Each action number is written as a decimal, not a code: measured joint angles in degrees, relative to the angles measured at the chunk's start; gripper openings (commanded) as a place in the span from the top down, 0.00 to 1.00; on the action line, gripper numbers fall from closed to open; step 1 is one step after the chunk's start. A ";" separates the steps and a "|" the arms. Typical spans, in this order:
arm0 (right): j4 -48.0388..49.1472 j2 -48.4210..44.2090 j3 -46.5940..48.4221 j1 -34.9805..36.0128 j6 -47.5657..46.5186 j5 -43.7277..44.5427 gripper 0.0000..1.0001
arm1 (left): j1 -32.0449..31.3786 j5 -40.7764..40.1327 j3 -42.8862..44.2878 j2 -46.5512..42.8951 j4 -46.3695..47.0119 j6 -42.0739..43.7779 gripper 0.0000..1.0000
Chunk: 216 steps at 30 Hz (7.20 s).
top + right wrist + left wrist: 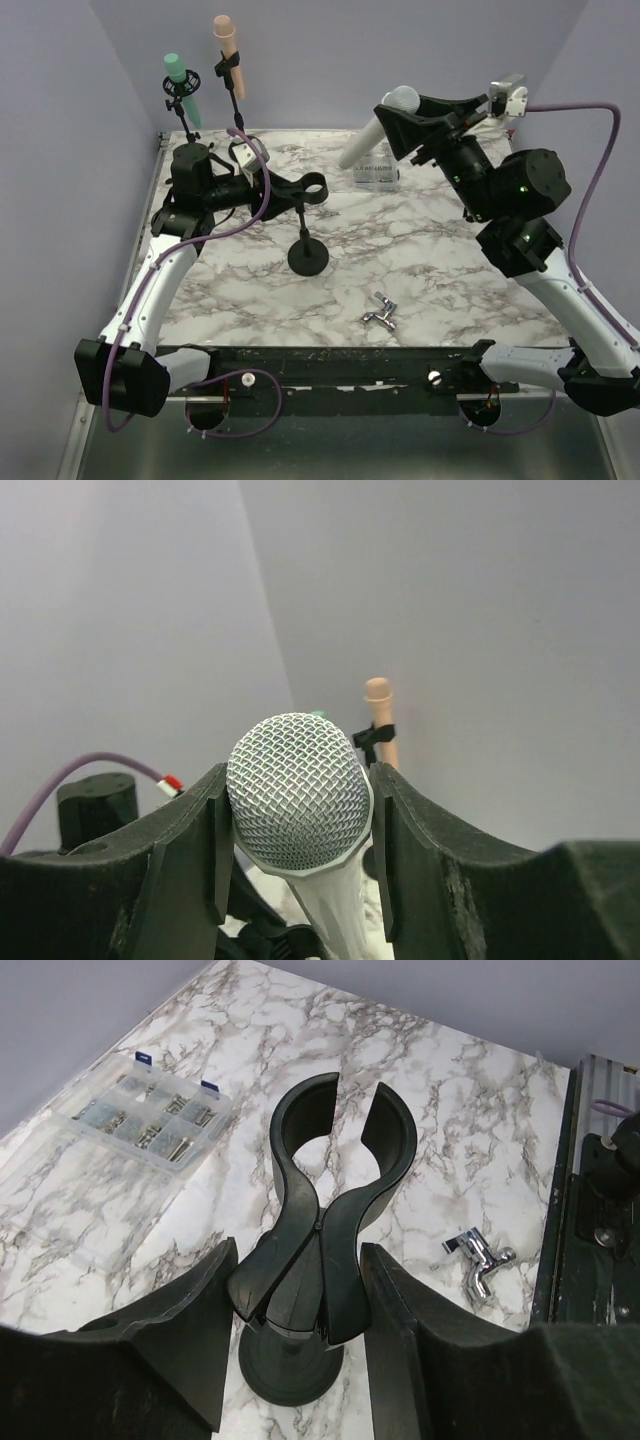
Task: Remove the microphone from the stand
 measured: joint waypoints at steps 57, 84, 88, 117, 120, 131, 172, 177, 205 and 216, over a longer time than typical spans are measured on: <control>-9.44 25.24 -37.09 -63.41 73.07 -4.17 0.99 | 0.04 -41.62 9.29 -9.49 -3.82 -13.46 0.02; -9.22 45.90 -19.06 -63.36 67.19 -3.30 0.50 | 3.52 -45.07 6.27 -8.92 -3.26 -13.90 0.04; -8.85 45.90 -19.10 -63.23 66.95 -3.06 0.38 | 3.74 -45.05 6.27 -8.92 -3.28 -14.21 0.04; -0.98 43.67 -23.19 -62.49 64.74 -2.25 0.08 | 5.46 -42.77 6.27 -8.92 -3.26 -16.39 0.04; -2.75 41.40 -24.79 -62.47 62.86 -2.25 0.05 | 5.81 -42.12 6.27 -8.90 -3.23 -16.81 0.04; -6.38 19.96 -33.24 -51.34 48.35 -9.22 0.00 | 6.47 -37.13 6.27 -7.89 -2.12 -19.45 0.02; 7.06 16.92 -21.70 -9.86 53.31 -24.50 0.20 | 4.24 -33.40 5.75 -6.99 -0.70 -21.81 0.02; 7.17 17.03 -21.70 -9.86 54.10 -22.99 0.20 | 4.17 -33.40 5.75 -6.99 -0.70 -21.77 0.02; 17.25 15.61 -28.70 -9.88 57.37 -20.17 0.34 | 4.20 -33.38 5.75 -6.40 -0.70 -21.81 0.03; 23.39 16.65 -31.12 -9.27 58.34 -19.32 0.34 | 4.20 -33.29 5.75 -5.99 -0.70 -21.84 0.03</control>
